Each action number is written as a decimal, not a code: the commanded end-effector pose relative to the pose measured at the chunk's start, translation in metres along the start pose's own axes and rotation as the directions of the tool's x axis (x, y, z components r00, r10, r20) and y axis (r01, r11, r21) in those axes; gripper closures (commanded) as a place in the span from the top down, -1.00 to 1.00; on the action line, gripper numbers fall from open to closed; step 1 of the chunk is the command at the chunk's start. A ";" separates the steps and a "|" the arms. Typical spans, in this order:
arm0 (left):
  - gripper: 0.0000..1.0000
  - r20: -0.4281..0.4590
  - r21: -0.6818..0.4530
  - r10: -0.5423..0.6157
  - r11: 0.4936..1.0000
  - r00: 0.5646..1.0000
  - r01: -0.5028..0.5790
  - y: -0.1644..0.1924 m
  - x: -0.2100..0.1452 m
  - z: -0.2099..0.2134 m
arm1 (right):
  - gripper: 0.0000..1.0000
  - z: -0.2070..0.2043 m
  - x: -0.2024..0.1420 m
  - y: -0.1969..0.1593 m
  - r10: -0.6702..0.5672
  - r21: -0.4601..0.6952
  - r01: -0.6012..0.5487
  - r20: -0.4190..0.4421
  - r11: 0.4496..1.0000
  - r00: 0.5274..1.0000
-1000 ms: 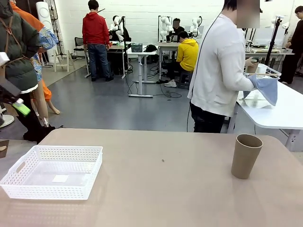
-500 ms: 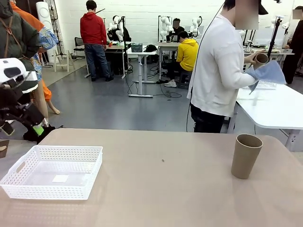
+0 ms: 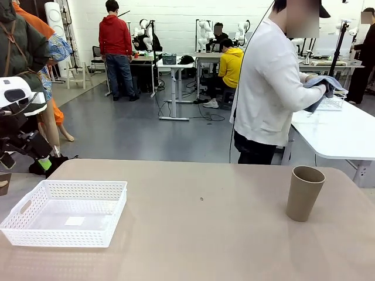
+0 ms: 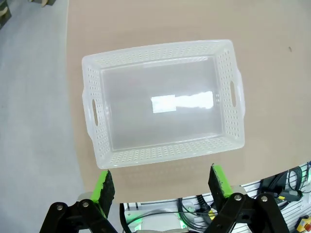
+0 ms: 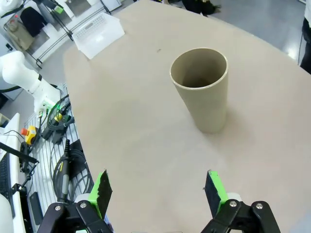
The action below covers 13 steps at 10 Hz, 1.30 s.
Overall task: Clean and organize the cups into the basket.
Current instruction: Pick up the Organizing basket and move it to the center of the table, then pick up the Reusable plastic cup from the right side of the table and place it inside the Organizing basket.
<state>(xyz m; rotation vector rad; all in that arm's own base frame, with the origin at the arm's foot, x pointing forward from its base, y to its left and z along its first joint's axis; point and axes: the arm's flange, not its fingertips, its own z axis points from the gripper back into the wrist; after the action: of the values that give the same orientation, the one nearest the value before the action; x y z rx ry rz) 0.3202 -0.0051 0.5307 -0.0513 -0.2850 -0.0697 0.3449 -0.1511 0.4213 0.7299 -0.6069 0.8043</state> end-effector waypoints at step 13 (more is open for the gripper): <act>1.00 -0.001 0.013 0.019 1.000 1.000 -0.019 -0.001 0.000 0.002 | 1.00 -0.090 -0.036 -0.085 0.498 0.193 -0.497 0.048 0.846 0.866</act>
<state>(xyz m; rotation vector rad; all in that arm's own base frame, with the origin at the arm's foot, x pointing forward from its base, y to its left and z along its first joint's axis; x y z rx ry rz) 0.3200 -0.0044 0.5314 -0.0618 -0.2866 -0.0702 0.4175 -0.1418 0.3118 0.7666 -0.6413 1.3884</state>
